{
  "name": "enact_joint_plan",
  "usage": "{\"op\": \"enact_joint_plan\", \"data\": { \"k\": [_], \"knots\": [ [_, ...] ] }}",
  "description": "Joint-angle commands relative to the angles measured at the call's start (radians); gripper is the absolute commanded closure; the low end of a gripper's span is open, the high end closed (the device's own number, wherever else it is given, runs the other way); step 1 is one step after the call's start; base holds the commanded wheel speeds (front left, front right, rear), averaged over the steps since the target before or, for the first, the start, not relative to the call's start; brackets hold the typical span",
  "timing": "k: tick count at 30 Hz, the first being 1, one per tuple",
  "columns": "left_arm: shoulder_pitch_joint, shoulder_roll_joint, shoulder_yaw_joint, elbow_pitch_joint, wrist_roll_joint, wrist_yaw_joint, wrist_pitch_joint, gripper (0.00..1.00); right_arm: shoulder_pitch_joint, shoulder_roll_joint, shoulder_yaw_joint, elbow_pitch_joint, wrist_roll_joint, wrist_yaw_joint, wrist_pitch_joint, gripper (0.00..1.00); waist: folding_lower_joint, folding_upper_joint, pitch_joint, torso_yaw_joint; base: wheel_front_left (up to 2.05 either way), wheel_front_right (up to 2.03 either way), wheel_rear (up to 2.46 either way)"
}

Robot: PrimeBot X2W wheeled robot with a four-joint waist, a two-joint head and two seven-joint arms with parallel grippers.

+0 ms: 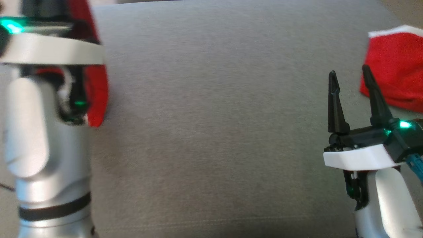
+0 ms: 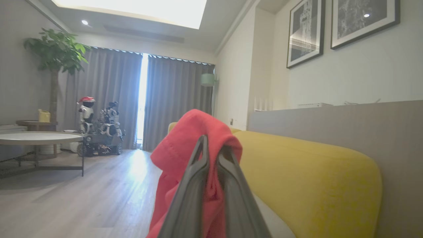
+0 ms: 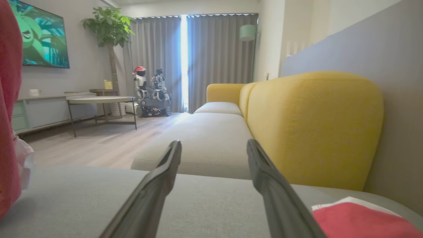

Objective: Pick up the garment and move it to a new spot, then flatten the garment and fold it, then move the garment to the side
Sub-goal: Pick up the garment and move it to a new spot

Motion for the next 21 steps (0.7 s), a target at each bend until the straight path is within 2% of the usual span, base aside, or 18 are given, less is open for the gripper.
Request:
{"op": "enact_joint_plan", "data": {
  "k": [1,6,13,18,21],
  "knots": [
    [-0.042,0.015,-0.011,-0.023,-0.003,0.013,0.017,1.0,-0.023,-0.002,0.029,-0.033,0.014,0.004,-0.015,0.0,0.0001,-0.0001,0.023,-0.069,0.0,0.0,0.0],
    [-0.065,0.004,-0.142,0.075,-0.071,0.066,0.01,1.0,-0.033,-0.002,0.034,-0.032,0.026,0.004,-0.024,0.0,0.0001,-0.0001,0.064,-0.15,0.0,0.0,0.0],
    [-0.151,0.003,-0.44,0.187,-0.265,0.199,-0.066,1.0,-0.063,-0.002,0.043,-0.027,0.058,0.004,-0.03,0.0,0.0001,-0.0001,0.117,-0.258,0.0,0.0,0.0],
    [-0.256,0.003,-0.578,0.242,-0.348,0.303,-0.117,1.0,-0.077,-0.002,0.062,-0.029,0.077,0.004,-0.031,0.0,0.0001,-0.0001,0.14,-0.321,0.0,0.0,0.0],
    [-0.299,0.003,-0.66,0.277,-0.401,0.326,-0.127,1.0,-0.079,-0.002,0.069,-0.032,0.086,0.004,-0.031,0.0,0.0001,-0.0001,0.143,-0.345,0.0,0.0,0.0]
  ]
}}
